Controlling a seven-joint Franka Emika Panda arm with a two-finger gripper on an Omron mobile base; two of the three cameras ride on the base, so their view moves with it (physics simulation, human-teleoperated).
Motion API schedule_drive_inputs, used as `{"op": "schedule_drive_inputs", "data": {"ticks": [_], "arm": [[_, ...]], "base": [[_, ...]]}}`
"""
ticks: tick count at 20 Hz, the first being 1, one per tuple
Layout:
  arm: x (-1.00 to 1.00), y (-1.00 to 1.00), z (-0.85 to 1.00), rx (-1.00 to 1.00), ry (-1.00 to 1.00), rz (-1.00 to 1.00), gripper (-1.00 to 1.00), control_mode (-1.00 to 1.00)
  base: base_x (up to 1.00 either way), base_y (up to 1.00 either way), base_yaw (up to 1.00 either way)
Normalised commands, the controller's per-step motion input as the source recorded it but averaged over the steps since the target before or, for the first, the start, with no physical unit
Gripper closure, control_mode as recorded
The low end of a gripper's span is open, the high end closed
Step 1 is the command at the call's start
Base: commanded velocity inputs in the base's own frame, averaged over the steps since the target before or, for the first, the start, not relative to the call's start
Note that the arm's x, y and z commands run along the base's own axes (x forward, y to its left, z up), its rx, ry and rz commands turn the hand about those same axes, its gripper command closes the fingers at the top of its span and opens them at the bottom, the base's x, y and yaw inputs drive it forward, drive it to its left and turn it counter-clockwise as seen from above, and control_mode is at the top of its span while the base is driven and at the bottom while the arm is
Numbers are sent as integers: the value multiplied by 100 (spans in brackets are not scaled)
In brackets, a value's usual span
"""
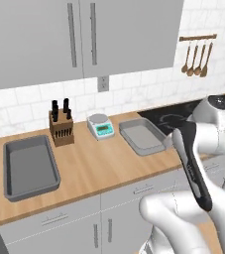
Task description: Place one mushroom and one steak in each tupperware on the nearby counter, to pack two identical lunches.
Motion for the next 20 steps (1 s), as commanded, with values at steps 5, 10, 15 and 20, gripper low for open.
{"op": "schedule_drive_inputs", "data": {"ticks": [5, 10, 15, 20], "arm": [[100, -10, -20, 1, 33, 4, 100, -100], [100, 3, -54, 0, 16, 0, 100, -100], [100, 6, -85, 0, -6, -1, 100, -100], [100, 30, -20, 0, -2, -11, 100, -100]], "base": [[0, 0, 0], [0, 0, 0], [0, 0, 0], [0, 0, 0]]}}
